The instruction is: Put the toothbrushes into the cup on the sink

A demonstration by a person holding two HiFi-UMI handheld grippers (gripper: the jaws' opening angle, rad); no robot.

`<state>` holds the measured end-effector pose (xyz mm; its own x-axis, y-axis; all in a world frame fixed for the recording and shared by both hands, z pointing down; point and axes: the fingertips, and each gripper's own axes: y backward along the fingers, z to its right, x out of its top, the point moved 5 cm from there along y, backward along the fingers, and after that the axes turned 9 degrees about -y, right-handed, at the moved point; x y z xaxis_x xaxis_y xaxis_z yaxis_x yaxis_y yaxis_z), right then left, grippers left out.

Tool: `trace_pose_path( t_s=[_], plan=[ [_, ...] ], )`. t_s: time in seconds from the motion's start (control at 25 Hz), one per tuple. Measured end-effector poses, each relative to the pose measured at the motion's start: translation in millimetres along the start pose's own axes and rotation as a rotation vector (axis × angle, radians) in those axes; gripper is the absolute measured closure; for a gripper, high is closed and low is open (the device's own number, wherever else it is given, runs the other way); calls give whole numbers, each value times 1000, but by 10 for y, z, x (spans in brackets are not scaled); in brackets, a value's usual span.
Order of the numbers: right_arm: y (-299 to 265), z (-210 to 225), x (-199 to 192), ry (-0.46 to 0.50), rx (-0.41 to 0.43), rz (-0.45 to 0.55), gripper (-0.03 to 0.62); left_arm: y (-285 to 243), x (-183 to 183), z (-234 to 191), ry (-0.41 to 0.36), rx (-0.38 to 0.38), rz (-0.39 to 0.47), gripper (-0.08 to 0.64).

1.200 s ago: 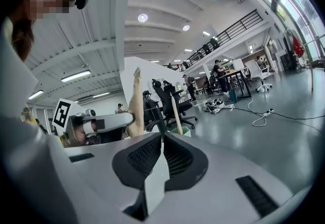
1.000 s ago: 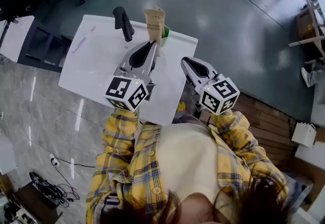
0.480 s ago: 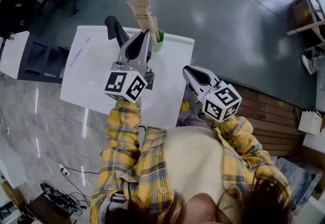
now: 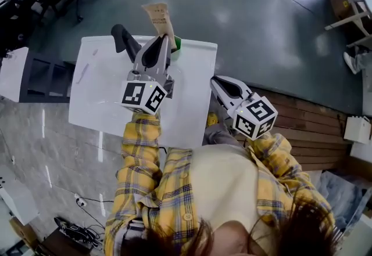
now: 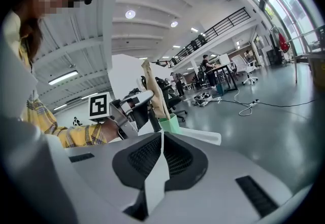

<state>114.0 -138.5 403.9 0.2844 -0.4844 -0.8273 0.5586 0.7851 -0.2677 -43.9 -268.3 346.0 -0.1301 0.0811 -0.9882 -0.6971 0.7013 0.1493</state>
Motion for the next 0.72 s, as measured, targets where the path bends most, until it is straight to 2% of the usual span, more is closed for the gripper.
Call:
trace_pose_path(
  t_s=[0.16, 0.36, 0.56, 0.72],
  plan=[
    [22, 38, 0, -12, -12, 3, 572, -32, -94, -3, -27, -4, -26, 543],
    [49, 86, -4, -19, -23, 3, 572, -67, -167, 9, -26, -14, -46, 543],
    [48, 97, -26, -21, -23, 3, 572, -59, -157, 35, -53, -23, -23, 543],
    [49, 112, -37, -28, -28, 0, 572, -81, -188, 33, -41, -36, -18, 543]
  ],
)
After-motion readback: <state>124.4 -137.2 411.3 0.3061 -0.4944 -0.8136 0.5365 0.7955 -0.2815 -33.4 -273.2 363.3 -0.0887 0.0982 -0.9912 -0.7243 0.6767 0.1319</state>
